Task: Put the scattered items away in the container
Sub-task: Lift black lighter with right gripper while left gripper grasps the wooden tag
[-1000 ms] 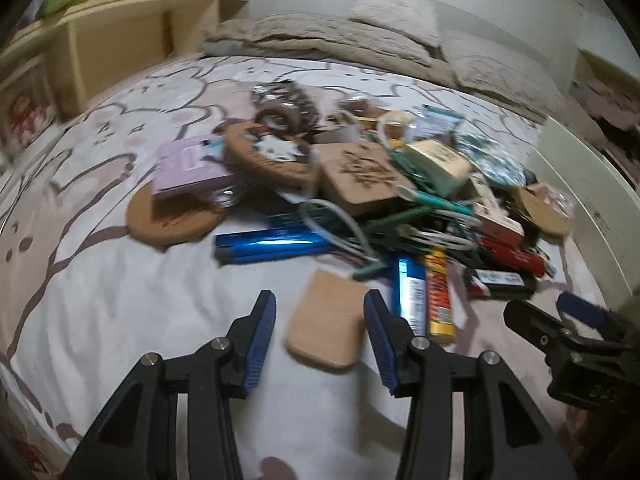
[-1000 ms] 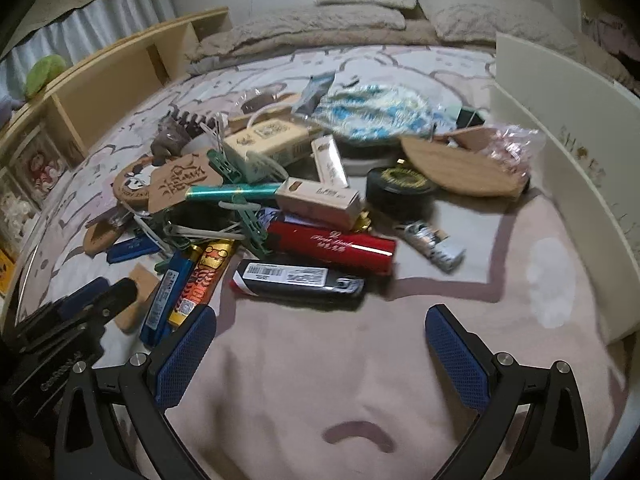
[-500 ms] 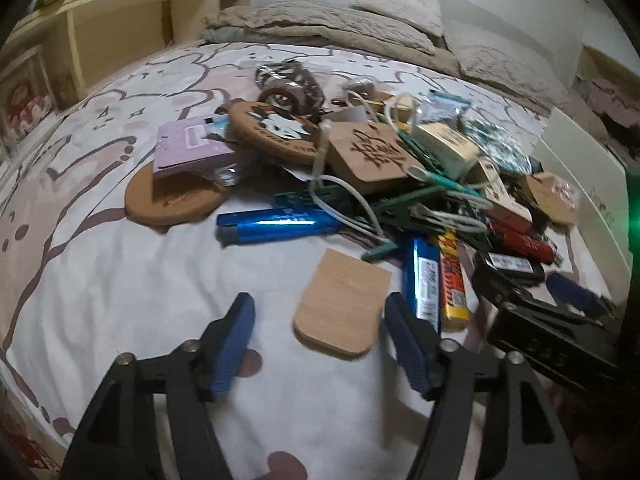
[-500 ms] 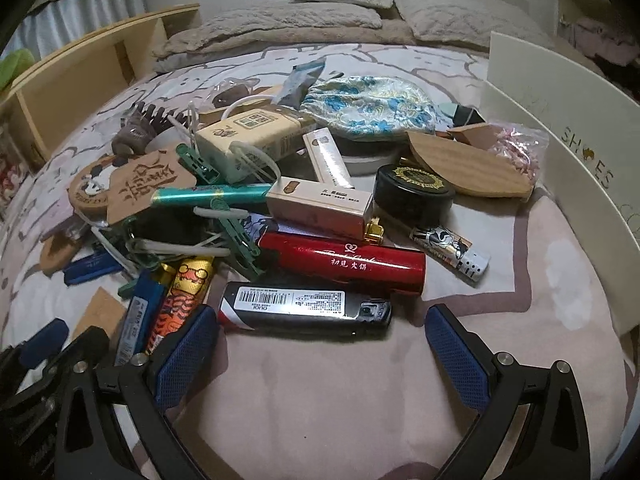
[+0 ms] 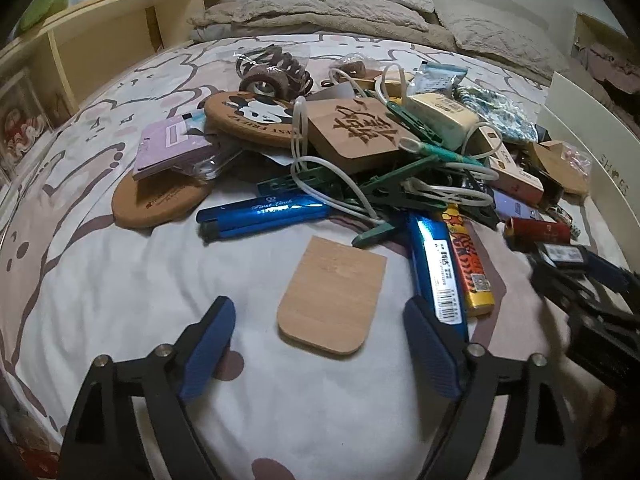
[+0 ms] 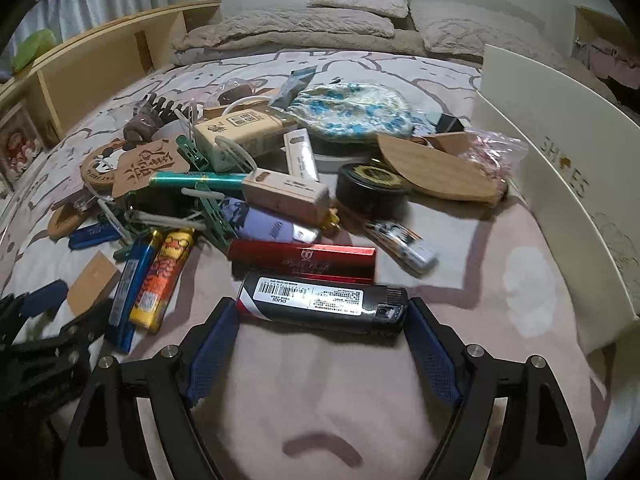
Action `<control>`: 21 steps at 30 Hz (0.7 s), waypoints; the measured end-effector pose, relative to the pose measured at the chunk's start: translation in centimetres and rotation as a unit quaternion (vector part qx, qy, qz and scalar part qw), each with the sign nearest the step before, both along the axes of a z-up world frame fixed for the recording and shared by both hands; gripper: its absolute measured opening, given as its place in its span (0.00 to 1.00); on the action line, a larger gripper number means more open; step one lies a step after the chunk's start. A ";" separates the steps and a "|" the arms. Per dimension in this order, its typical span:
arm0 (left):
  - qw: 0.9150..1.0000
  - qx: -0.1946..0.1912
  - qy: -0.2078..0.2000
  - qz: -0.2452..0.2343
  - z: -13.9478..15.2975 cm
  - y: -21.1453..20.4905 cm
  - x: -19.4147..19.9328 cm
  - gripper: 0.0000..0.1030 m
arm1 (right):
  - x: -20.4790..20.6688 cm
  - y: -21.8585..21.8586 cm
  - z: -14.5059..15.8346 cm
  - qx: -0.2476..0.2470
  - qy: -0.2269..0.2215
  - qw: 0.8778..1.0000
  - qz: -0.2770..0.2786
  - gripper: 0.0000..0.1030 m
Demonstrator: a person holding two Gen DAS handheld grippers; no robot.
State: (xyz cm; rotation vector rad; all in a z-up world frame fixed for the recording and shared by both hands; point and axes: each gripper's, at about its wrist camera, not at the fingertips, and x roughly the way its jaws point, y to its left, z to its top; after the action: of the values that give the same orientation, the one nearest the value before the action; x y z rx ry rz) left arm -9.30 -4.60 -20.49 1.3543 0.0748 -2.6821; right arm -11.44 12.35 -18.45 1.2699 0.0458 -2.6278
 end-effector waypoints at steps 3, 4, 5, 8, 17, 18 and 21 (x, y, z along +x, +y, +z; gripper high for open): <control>1.000 -0.005 -0.002 0.000 -0.1 0.1 -0.2 0.89 | 0.7 0.5 0.1 -0.003 -0.003 1.000 0.002 0.82; 1.000 -0.004 -0.003 0.000 -0.1 0.1 -0.2 0.89 | 0.9 0.5 0.1 -0.003 -0.003 1.000 0.003 0.82; 1.000 -0.001 -0.003 0.000 -0.1 0.0 -0.2 0.89 | 1.1 0.6 0.1 -0.002 -0.004 1.000 0.004 0.82; 1.000 0.007 -0.004 0.002 -0.2 -0.1 -0.2 0.89 | 1.5 0.7 0.1 0.000 -0.007 1.000 0.003 0.82; 1.000 0.006 0.004 -0.012 0.3 0.3 0.0 0.67 | 2.5 0.9 -0.4 0.011 -0.010 1.000 0.003 0.82; 1.000 0.006 0.005 -0.014 0.3 0.3 0.1 0.63 | 2.6 1.0 -0.4 0.011 -0.008 1.000 0.003 0.82; 1.000 0.004 0.007 -0.016 0.4 0.5 0.1 0.55 | 3.0 0.8 -0.5 0.021 -0.001 1.000 0.000 0.82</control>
State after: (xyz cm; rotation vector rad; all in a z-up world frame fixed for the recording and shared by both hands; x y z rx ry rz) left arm -9.17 -4.09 -20.08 1.3496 0.0674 -2.7214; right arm -8.45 13.14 -18.92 1.2844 0.1003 -2.6385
